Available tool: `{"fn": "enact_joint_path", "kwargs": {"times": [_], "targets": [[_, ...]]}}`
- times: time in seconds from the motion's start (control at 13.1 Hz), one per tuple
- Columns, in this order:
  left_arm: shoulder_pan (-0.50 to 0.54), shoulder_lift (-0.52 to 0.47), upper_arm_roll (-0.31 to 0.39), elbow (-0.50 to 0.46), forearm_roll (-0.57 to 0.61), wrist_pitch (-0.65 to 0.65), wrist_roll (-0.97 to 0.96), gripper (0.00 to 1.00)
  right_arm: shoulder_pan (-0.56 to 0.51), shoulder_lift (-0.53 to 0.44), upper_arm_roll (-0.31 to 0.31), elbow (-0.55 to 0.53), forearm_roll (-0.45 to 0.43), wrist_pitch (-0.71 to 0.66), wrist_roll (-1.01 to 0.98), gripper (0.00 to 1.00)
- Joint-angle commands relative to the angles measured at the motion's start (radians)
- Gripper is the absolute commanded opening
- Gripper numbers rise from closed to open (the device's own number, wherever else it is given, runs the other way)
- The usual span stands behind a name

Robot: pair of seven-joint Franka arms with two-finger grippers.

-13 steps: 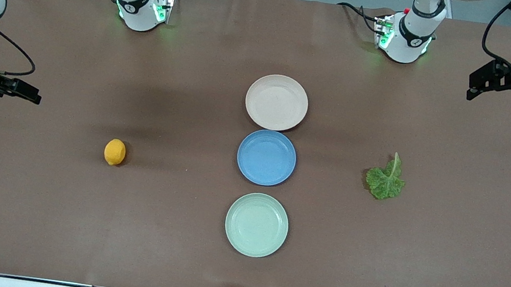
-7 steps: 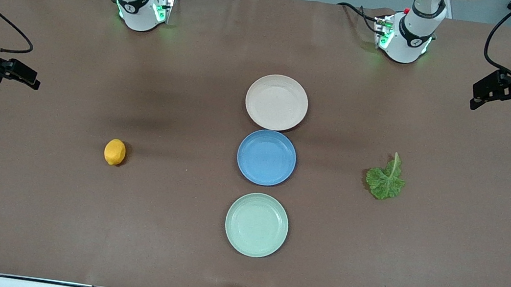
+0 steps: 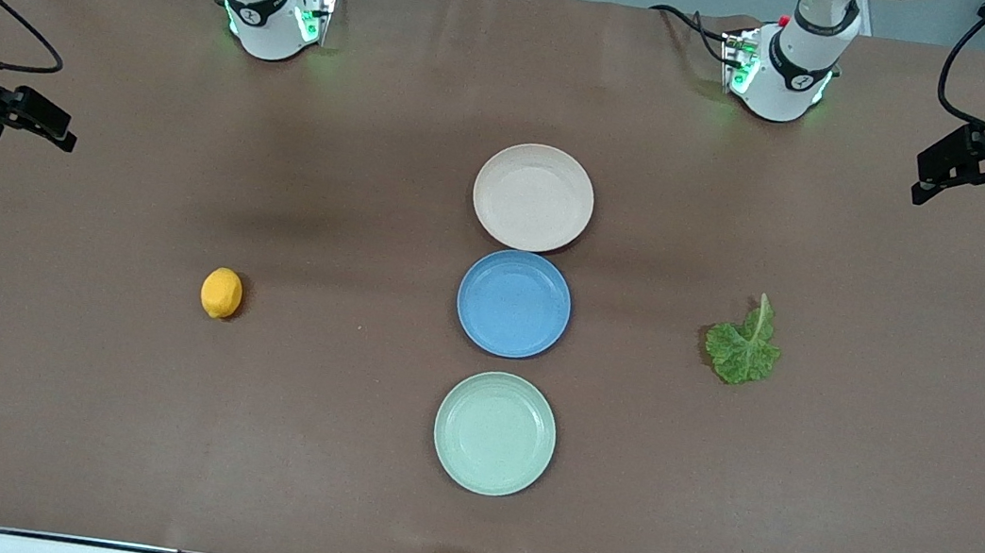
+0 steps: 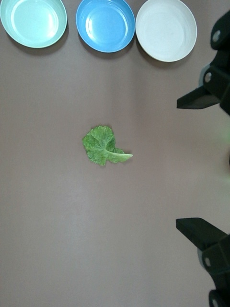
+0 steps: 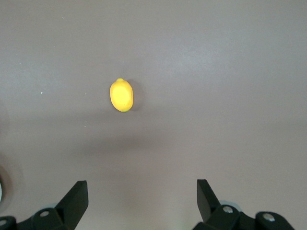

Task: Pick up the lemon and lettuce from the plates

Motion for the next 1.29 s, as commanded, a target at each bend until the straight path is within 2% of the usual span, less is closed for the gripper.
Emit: {"fn": "enact_joint_path", "kwargs": {"times": [0.0,0.3,0.53,1.22], "targets": [[0.014,-0.018,-0.010,-0.018,0.000,0.014,0.047,1.00,-0.026,-0.058,0.026,-0.041,-0.003,-0.005,-0.014,1.00],[0.017,-0.014,-0.001,-0.007,-0.003,0.012,0.038,1.00,-0.025,-0.064,0.026,-0.030,-0.008,0.004,-0.016,1.00],[0.012,0.002,-0.001,0.001,0.003,0.015,0.041,1.00,-0.008,-0.060,0.034,-0.015,-0.052,0.001,-0.033,1.00],[0.011,0.002,-0.002,0.001,0.005,0.014,0.039,1.00,-0.016,-0.038,0.032,0.035,-0.026,-0.005,-0.043,1.00]]}}
